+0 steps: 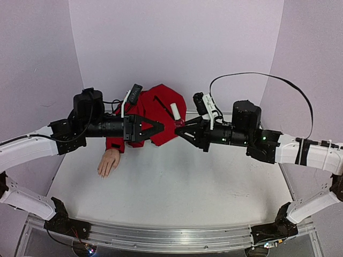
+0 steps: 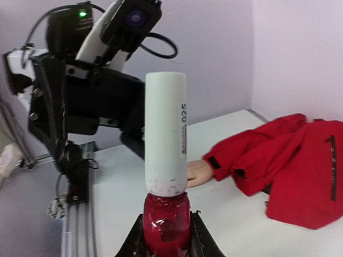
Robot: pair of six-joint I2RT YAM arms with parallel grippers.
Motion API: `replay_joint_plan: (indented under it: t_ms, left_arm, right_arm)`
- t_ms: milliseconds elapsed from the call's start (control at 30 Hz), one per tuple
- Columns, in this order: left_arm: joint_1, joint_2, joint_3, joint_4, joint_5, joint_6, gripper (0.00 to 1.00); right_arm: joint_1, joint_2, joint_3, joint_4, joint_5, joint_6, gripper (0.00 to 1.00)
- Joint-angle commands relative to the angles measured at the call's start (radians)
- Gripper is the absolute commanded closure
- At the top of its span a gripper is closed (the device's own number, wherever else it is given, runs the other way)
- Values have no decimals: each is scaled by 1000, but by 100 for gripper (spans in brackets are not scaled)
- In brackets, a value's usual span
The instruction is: Paint the nails
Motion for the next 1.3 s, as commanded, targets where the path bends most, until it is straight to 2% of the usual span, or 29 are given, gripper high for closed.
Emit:
replay_joint_plan:
  t_ms: [0, 167, 467, 600, 733, 800, 900, 1000, 1033, 1100, 1133, 1167, 1200, 1267]
  left_arm:
    - [0, -49, -30, 197, 198, -4, 20]
    - [-2, -19, -31, 291, 254, -54, 18]
    - [-12, 24, -1, 343, 290, -79, 31]
    - [-12, 37, 6, 346, 286, -78, 43]
    - [-12, 56, 7, 346, 257, -76, 63]
    - [-10, 66, 1, 340, 234, -78, 71]
    - [-10, 77, 4, 278, 150, -66, 84]
    - [-10, 86, 14, 206, 63, -49, 94]
    - [-11, 90, 17, 185, 31, -47, 98]
    - [-11, 99, 23, 143, -33, -48, 100]
    - [-11, 108, 30, 122, -59, -49, 100]
    - [-12, 116, 35, 108, -83, -50, 100]
    - [-11, 127, 40, 97, -99, -56, 100]
    - [-11, 147, 53, 87, -103, -64, 100]
  right_arm:
    - [-15, -10, 17, 96, -416, 121, 100]
    - [-14, 37, 20, 256, -536, 263, 100]
    - [-13, 116, 47, 321, -613, 322, 100]
    - [-13, 126, 46, 321, -615, 319, 100]
    - [-13, 120, 35, 314, -586, 298, 100]
    - [-13, 113, 38, 253, -532, 251, 100]
    - [-14, 89, 36, 136, -386, 156, 100]
    - [-4, 52, 13, 48, -68, 71, 100]
    - [22, 46, 9, 24, 110, 45, 100]
    - [141, 76, 22, -1, 748, -27, 100]
    - [181, 110, 43, 7, 968, -69, 100]
    - [204, 143, 66, 19, 1094, -106, 100]
    - [213, 165, 82, 30, 1136, -116, 100]
    - [215, 186, 105, 44, 1054, -111, 100]
